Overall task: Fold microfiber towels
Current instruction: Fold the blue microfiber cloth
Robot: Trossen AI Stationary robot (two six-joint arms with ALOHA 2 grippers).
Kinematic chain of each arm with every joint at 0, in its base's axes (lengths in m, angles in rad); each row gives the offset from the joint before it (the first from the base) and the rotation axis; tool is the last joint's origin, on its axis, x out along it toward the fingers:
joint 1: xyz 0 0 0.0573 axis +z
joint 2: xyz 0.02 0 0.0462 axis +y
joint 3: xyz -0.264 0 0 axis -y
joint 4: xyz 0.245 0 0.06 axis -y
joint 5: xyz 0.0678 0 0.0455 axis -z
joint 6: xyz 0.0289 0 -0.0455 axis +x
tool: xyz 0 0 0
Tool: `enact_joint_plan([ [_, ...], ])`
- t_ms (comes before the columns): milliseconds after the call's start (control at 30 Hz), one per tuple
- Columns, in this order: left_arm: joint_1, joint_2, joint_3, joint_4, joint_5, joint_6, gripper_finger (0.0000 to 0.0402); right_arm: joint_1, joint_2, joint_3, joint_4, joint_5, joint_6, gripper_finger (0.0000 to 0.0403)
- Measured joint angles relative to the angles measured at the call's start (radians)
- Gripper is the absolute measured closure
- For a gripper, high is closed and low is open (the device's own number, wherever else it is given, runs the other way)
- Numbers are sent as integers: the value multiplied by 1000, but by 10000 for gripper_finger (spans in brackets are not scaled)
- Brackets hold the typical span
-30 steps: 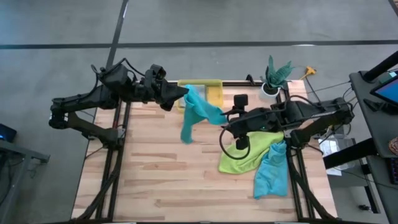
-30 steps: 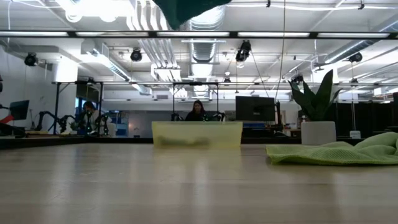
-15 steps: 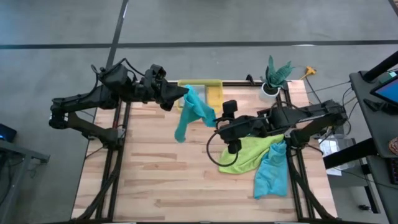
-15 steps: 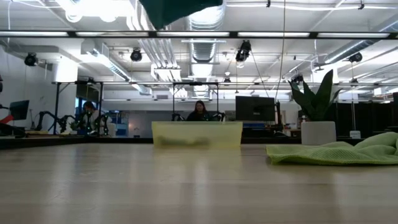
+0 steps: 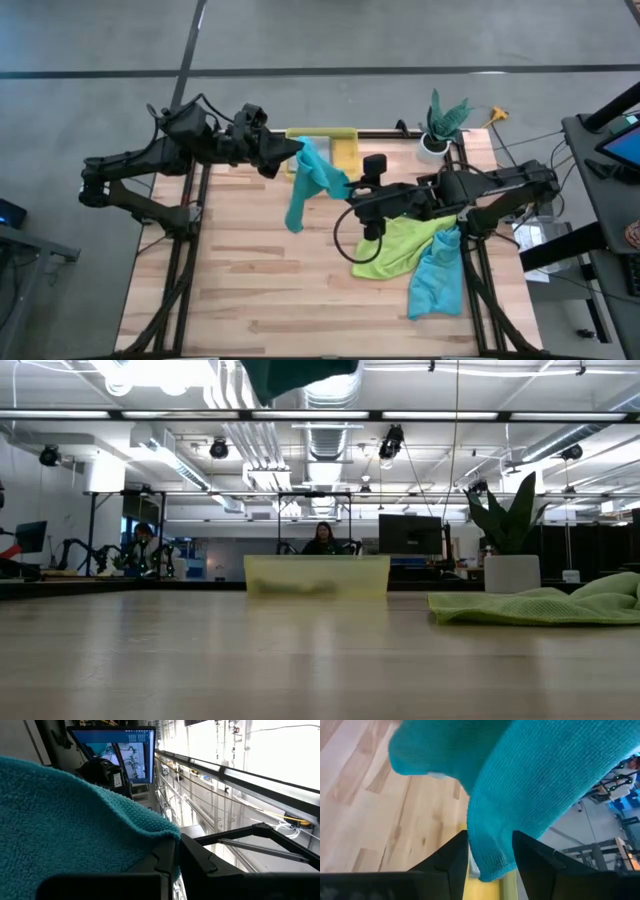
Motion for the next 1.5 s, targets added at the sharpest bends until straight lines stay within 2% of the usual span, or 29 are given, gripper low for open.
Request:
enact_joint_plan([
  [267, 0, 0, 0, 0, 0, 3, 396, 0, 2, 0, -3, 14, 0, 267],
  [933, -1, -1, 0, 6, 1, 7, 396, -2, -6, 0, -67, 24, 56, 386],
  [1133, -1, 0, 0, 5, 11, 50, 396, -2, -46, 0, -65, 26, 192, 394],
  [1267, -1, 0, -8, 4, 13, 151, 396, -2, -90, 0, -60, 23, 305, 394],
  [1500, 0, -1, -21, -4, 72, 545, 396, 0, -174, 0, -58, -8, 423, 394],
])
